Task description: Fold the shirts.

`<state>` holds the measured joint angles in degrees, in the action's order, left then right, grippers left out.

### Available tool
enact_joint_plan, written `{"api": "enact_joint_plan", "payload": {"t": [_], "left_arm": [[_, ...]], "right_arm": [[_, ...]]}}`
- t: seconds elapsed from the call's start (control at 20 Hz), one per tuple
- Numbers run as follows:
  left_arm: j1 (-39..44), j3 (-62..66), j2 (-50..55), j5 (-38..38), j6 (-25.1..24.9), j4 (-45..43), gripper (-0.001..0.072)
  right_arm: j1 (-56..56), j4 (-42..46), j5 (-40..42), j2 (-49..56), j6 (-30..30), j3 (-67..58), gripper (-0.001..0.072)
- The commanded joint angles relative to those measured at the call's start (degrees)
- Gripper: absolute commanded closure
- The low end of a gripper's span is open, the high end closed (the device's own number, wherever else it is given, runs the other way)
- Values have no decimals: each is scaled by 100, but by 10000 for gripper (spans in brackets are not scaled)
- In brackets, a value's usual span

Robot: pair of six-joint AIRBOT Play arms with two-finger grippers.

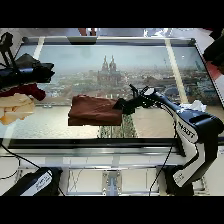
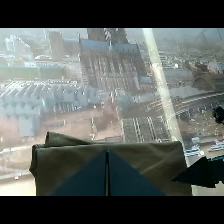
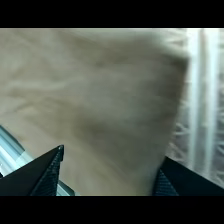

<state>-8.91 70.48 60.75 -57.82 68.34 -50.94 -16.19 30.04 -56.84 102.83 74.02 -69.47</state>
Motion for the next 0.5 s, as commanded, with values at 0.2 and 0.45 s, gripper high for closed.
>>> {"api": "enact_joint_plan", "payload": {"t": [0.2, 0.45], "left_arm": [[-4, -2, -4, -101, -68, 0, 692], [-7, -2, -4, -186, -68, 0, 692]], "right_arm": [[-463, -1130, 74, 52, -463, -485, 701], [190, -1019, 83, -240, -402, -1375, 703]]}}
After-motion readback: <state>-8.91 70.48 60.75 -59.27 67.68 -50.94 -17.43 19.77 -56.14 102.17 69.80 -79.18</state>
